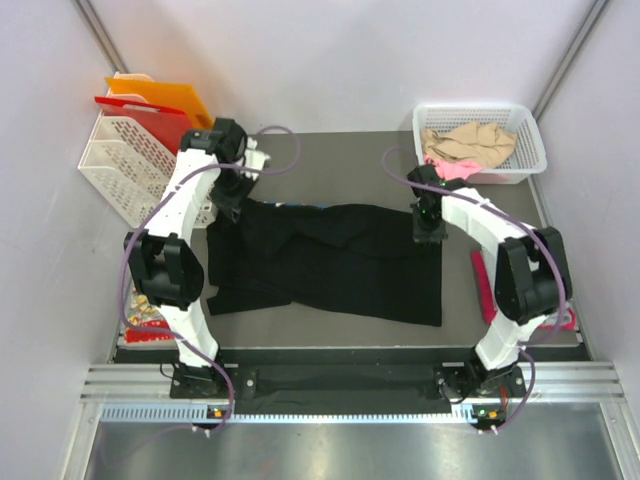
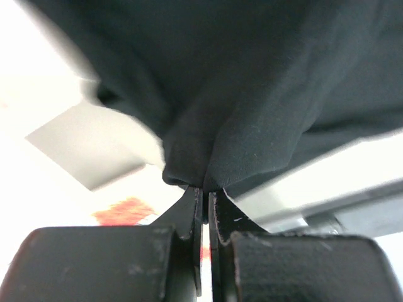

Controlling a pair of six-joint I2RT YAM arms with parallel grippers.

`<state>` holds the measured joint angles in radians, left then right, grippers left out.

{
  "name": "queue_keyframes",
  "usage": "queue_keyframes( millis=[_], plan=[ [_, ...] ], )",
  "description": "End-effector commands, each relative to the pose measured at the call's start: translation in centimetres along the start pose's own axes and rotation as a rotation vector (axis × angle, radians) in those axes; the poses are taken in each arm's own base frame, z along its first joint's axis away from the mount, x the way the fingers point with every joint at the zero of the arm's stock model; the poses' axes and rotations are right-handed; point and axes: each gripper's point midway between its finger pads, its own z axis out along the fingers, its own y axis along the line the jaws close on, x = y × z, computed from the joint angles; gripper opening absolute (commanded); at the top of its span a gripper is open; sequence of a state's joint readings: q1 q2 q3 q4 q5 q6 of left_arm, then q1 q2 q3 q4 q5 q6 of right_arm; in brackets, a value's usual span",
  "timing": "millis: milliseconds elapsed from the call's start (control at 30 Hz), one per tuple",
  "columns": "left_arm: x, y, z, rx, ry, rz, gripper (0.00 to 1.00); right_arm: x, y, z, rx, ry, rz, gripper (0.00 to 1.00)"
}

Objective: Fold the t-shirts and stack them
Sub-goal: Flatten out the tshirt

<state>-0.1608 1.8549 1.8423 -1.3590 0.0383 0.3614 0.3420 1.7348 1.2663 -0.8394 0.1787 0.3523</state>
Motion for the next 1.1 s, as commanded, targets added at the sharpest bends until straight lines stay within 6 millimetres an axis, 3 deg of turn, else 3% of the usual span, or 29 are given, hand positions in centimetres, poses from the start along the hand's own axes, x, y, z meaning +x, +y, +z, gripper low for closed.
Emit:
queue_keyframes(
  millis=[0,67,133,267,400,433,500,533,600,633,667,733,767,833,867,933,967,1000,1033,1067],
  plan=[
    [-0.8,2.8,-5.7,-0.173,-0.058,0.037,0.00,-5.8,0.0,-9.5,-0.095,-0.261,0.053,0.00],
    [-1.8,3.7,-8.3,-0.237,-0.116,0.034,0.00,-6.4,-0.2,-11.5,-0.111,-0.304,0.061,0.00],
    [-2.3,4.4,-10.9,-0.290,-0.174,0.021,0.00,-7.3,-0.4,-14.9,-0.149,-0.395,0.075,0.00],
    [-2.2,6.1,-15.5,-0.442,-0.273,-0.003,0.00,-8.1,-0.1,-20.3,-0.250,-0.521,0.076,0.00],
    [-1.3,7.6,-21.3,-0.616,-0.394,-0.033,0.00,-7.2,-0.4,-25.1,-0.326,-0.615,0.083,0.00],
    [-0.8,7.8,-23.6,-0.669,-0.457,-0.055,0.00,-6.9,-0.4,-25.8,-0.338,-0.628,0.082,0.00],
    [-0.2,7.7,-25.6,-0.704,-0.521,-0.078,0.00,-5.7,-1.0,-27.7,-0.358,-0.665,0.087,0.00],
    [0.3,7.4,-28.1,-0.737,-0.612,-0.103,0.00,-5.2,-1.1,-28.3,-0.367,-0.677,0.088,0.00],
    [0.9,7.0,-29.4,-0.746,-0.687,-0.123,0.00,-3.5,-2.1,-30.1,-0.385,-0.714,0.097,0.00],
    [2.1,5.9,-31.5,-0.744,-0.775,-0.128,0.00,-2.8,-2.4,-30.7,-0.392,-0.726,0.100,0.00],
    [2.1,5.4,-32.5,-0.737,-0.840,-0.130,0.00,-1.8,-3.1,-32.4,-0.409,-0.771,0.111,0.00],
    [3.7,4.0,-34.6,-0.723,-0.925,-0.134,0.00,-0.2,-4.0,-33.7,-0.412,-0.786,0.113,0.00],
    [3.9,3.5,-34.9,-0.702,-0.942,-0.124,0.00,0.7,-5.0,-35.7,-0.421,-0.842,0.123,0.00],
    [5.7,2.3,-36.6,-0.686,-0.989,-0.123,0.00,2.4,-6.2,-37.3,-0.414,-0.867,0.126,0.00],
    [6.1,1.6,-37.3,-0.673,-1.019,-0.104,0.00,3.3,-7.2,-39.7,-0.427,-0.936,0.133,0.00],
    [8.2,0.5,-40.3,-0.699,-1.107,-0.096,0.00,4.9,-8.2,-41.7,-0.438,-0.980,0.131,0.00],
    [8.8,0.2,-41.4,-0.712,-1.138,-0.094,0.00,5.8,-8.9,-44.2,-0.465,-1.049,0.134,0.00],
    [10.1,-0.4,-43.4,-0.738,-1.197,-0.083,0.00,6.3,-9.3,-45.3,-0.472,-1.075,0.130,0.00],
    [10.9,-0.7,-44.2,-0.751,-1.217,-0.071,0.00,7.0,-9.7,-45.9,-0.474,-1.082,0.128,0.00],
    [11.8,-0.7,-45.0,-0.791,-1.231,-0.079,0.00,7.6,-10.2,-47.9,-0.491,-1.136,0.128,0.00]
  ],
)
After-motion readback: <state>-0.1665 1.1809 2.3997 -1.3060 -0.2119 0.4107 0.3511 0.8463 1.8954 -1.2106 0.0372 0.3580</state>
